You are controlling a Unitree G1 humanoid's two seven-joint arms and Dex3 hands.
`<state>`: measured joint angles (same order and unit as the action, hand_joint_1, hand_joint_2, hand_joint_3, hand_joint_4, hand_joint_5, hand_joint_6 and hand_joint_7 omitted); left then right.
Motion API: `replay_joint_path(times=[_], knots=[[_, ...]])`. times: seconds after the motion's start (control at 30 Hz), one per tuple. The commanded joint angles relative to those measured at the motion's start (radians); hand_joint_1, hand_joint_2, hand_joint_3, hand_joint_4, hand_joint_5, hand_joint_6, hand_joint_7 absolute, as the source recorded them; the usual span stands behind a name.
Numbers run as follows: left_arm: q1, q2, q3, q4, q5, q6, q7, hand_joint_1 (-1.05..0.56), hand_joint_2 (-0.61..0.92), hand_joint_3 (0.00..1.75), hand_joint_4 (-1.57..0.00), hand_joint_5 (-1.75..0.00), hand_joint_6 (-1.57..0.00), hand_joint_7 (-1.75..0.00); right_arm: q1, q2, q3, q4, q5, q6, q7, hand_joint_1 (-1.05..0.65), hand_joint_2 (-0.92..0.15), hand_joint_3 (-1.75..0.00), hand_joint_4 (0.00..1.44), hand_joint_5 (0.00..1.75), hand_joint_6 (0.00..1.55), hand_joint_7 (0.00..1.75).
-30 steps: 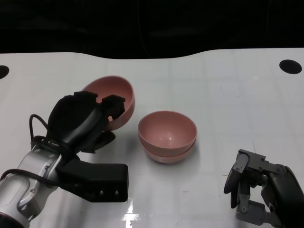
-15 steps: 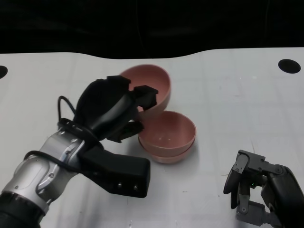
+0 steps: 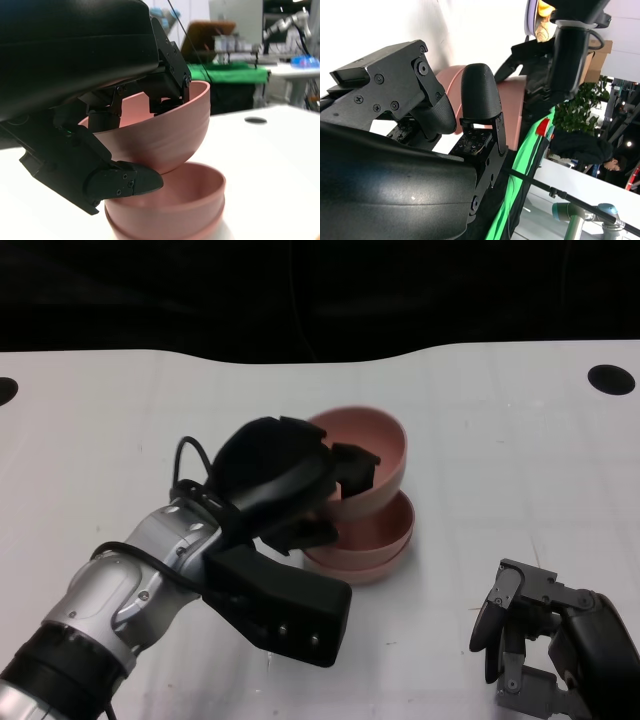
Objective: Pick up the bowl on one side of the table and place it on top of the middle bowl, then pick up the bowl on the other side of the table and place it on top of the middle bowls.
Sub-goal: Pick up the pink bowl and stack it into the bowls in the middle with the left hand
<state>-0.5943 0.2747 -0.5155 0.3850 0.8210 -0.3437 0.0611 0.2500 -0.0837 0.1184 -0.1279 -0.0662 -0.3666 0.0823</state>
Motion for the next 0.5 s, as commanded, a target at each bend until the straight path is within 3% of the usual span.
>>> replay_joint_path(times=[0.03, 0.23, 0.3, 0.43, 0.5], knots=[[-0.03, -0.003, -0.015, 0.017, -0.002, -0.005, -0.034, -0.27, 0.67, 0.66, -0.82, -1.75, -0.81, -1.35, 0.002, -0.001, -0.006, -0.005, -0.004, -0.003, -0.002, -0.03, -0.28, -1.59, 0.93, 1.75, 0.84, 1.52], [-0.043, -0.022, -0.038, 0.039, 0.006, 0.017, -0.064, -0.25, 0.67, 0.58, -0.84, -1.75, -0.83, -1.22, -0.001, 0.0, -0.007, 0.0, -0.005, -0.009, -0.004, -0.04, -0.28, -1.59, 0.93, 1.75, 0.84, 1.52], [-0.049, -0.022, -0.043, 0.042, 0.004, 0.024, -0.092, -0.26, 0.75, 0.42, -0.8, -1.74, -0.85, -1.08, 0.001, 0.001, -0.006, -0.004, -0.006, -0.003, -0.004, -0.04, -0.28, -1.59, 0.93, 1.75, 0.84, 1.52], [-0.05, -0.02, -0.042, 0.055, -0.008, 0.01, -0.113, -0.28, 0.86, 0.17, -0.78, -1.27, -0.88, -0.72, 0.0, 0.0, -0.005, -0.006, -0.003, 0.0, -0.002, -0.04, -0.28, -1.59, 0.93, 1.75, 0.84, 1.52], [-0.054, -0.014, -0.051, 0.055, 0.009, 0.015, -0.12, -0.36, 0.91, 0.14, -0.72, -0.85, -0.83, -0.35, -0.001, -0.001, -0.007, -0.005, -0.002, 0.0, -0.001, -0.03, -0.28, -1.59, 0.93, 1.75, 0.83, 1.51]])
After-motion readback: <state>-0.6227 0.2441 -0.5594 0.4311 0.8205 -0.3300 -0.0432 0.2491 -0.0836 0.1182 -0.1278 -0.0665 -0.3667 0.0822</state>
